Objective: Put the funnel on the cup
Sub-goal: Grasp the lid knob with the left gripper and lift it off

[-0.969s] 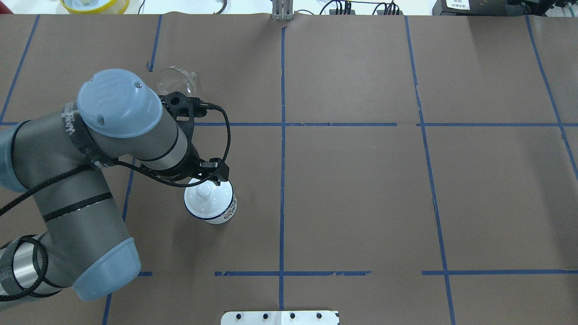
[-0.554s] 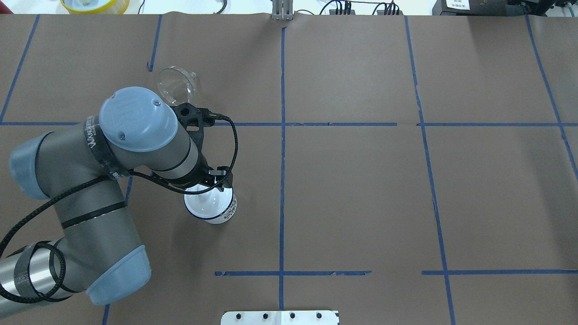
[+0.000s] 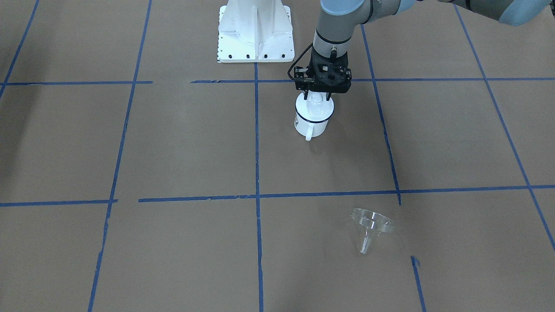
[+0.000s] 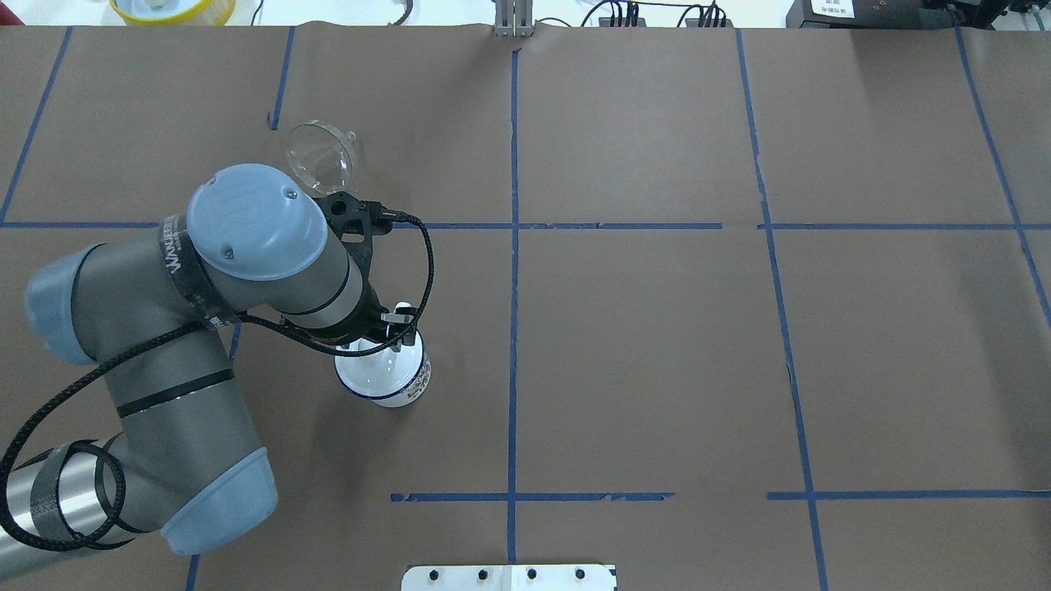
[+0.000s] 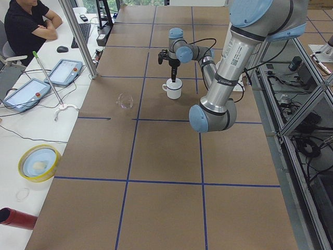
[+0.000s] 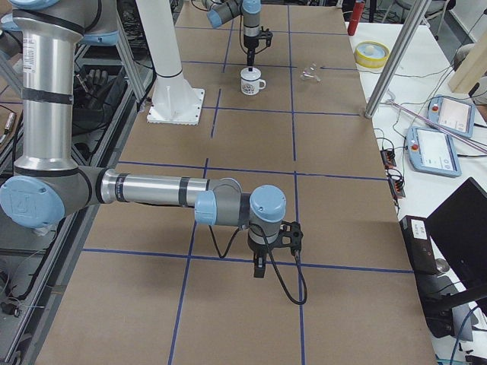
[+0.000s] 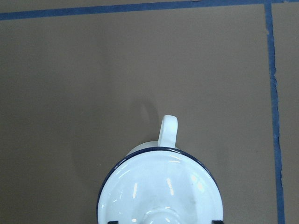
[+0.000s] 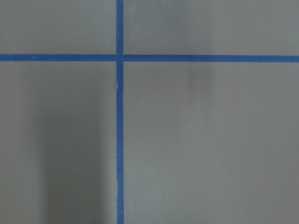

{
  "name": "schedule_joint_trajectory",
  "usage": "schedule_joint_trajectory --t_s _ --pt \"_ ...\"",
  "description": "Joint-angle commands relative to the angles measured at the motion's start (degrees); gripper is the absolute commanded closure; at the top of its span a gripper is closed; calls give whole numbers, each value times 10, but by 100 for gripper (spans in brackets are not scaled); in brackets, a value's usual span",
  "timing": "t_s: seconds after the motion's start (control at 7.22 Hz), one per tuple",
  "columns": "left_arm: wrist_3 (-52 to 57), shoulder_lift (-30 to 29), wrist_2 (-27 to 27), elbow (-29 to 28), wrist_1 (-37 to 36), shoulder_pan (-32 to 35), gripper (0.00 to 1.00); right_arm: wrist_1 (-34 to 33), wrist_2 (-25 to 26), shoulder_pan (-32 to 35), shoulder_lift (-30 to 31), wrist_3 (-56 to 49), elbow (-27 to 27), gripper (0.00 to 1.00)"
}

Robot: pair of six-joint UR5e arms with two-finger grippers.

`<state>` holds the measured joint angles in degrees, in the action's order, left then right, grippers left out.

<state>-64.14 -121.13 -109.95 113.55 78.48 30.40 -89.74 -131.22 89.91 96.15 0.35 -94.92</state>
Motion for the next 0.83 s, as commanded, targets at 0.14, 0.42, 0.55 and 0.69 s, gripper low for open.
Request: schedule_joint_trajectory --t_s 0.14,0.42,0.55,0.69 --pt "2 1 0 -8 1 -1 41 0 0 0 0 0 0 0" --pt "2 2 0 -16 12 -1 43 0 0 0 0 0 0 0" --pt "1 2 0 -14 12 -1 52 0 0 0 0 0 0 0" --pt "1 3 0 -10 12 -1 69 0 0 0 0 0 0 0"
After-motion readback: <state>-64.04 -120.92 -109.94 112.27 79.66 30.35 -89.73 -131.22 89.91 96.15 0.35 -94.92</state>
